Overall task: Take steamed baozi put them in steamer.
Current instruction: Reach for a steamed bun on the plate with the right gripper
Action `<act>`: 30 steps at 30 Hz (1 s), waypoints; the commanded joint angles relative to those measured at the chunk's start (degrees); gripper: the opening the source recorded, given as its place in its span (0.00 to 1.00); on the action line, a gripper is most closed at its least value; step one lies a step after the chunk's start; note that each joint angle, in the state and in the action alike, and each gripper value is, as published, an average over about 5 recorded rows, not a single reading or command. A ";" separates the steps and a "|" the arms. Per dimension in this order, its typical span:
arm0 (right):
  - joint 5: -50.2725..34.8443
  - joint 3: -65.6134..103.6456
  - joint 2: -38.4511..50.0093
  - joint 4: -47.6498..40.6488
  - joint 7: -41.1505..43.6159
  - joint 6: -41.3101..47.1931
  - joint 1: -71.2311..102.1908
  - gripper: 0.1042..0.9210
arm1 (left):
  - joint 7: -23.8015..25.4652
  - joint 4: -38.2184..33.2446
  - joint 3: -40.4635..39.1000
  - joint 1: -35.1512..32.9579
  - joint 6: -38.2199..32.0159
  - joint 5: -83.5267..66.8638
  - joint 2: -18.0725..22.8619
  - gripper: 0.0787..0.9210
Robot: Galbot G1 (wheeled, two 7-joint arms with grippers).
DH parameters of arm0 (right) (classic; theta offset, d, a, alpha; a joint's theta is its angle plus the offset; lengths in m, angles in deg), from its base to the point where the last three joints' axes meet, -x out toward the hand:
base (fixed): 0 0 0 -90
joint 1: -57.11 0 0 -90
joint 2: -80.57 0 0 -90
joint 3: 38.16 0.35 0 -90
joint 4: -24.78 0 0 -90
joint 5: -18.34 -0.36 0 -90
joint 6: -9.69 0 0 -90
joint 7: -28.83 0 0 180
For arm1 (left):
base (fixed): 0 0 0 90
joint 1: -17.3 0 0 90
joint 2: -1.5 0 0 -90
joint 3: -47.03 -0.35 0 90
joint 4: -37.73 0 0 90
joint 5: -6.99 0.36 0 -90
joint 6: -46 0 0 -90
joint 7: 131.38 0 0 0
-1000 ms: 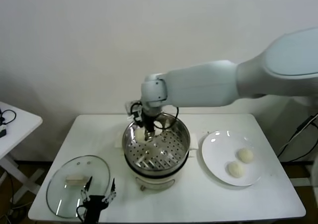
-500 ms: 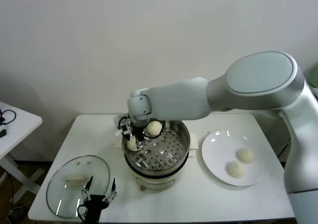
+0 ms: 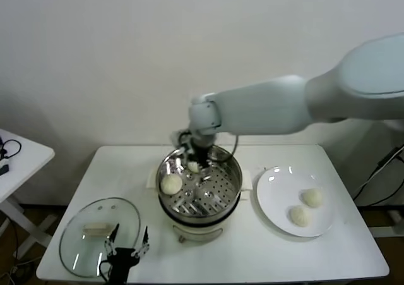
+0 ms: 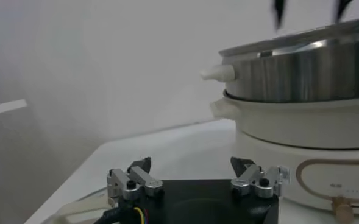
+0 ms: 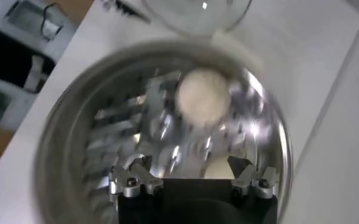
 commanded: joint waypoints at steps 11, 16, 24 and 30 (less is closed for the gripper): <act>21.67 -17.65 42.86 14.64 -1.32 -1.43 -3.85 0.88 | -0.42 0.35 -0.79 -0.02 -0.06 1.55 0.86 0.88; 27.20 -6.91 45.77 9.28 -2.41 -0.89 10.67 0.88 | -0.64 0.45 -0.91 -0.25 0.07 2.26 1.03 0.88; 32.57 7.73 43.70 -1.83 -2.61 -1.88 28.99 0.88 | -0.99 1.14 -0.66 -0.29 0.66 3.14 1.25 0.88; 32.46 10.26 41.65 -5.65 -2.13 -2.84 32.42 0.88 | -1.00 1.51 -0.36 0.03 1.24 3.57 1.55 0.88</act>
